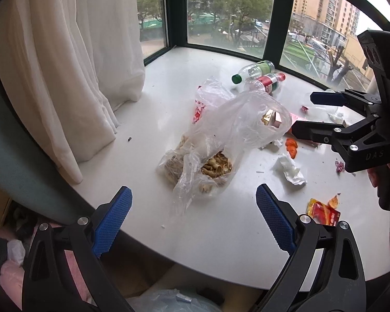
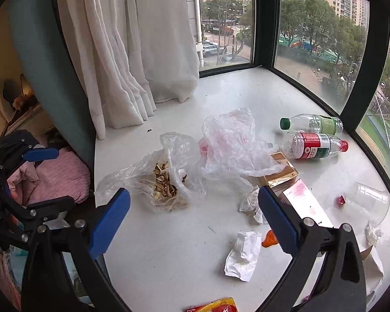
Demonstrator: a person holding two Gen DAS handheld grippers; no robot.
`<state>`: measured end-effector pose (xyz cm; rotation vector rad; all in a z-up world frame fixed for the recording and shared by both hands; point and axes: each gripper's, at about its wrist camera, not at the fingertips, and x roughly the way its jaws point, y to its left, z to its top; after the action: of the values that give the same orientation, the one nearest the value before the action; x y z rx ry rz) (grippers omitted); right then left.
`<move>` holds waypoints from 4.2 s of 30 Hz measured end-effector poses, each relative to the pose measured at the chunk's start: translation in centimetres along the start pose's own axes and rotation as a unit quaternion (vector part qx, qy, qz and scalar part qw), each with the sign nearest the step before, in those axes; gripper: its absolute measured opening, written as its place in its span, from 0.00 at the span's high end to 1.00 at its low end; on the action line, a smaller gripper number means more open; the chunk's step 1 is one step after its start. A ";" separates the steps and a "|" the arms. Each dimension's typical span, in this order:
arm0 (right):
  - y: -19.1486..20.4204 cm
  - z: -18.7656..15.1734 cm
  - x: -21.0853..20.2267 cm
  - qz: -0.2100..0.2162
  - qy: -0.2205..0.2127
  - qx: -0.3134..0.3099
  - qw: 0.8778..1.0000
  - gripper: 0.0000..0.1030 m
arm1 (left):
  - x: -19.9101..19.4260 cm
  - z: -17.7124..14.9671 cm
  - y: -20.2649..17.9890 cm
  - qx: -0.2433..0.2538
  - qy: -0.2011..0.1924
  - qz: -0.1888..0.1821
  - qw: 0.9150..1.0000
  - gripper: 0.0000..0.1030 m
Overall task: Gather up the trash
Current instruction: 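Move the left tool to the bag of food scraps and grasp it, then carry the food-scrap bag with the left tool over the trash bin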
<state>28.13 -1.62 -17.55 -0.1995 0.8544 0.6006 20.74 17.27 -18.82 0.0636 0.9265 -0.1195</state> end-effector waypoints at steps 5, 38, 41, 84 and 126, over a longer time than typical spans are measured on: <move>-0.7 0.2 2.2 0.005 0.015 0.001 1.000 0.07 | 3.0 0.4 0.4 -0.001 0.020 -0.001 1.000 0.10; -0.2 0.6 7.9 0.068 0.073 0.014 0.995 0.92 | 11.3 0.7 1.0 -0.015 0.090 -0.038 0.995 0.95; 0.1 0.8 7.2 0.072 0.066 0.012 0.995 0.94 | 10.2 1.1 0.8 -0.016 0.077 -0.039 0.996 0.98; 14.9 1.6 -9.2 0.158 -0.015 -0.066 0.985 0.94 | -16.3 -3.7 2.9 -0.057 -0.066 0.016 0.996 0.98; 29.8 -12.7 -0.1 0.219 0.165 -0.255 0.927 0.94 | -14.4 -24.7 6.6 -0.188 0.080 0.052 0.978 0.98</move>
<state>2.83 17.68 -23.67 -0.6066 1.0654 1.2342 -6.56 27.54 -22.05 -0.2328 1.0904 0.1611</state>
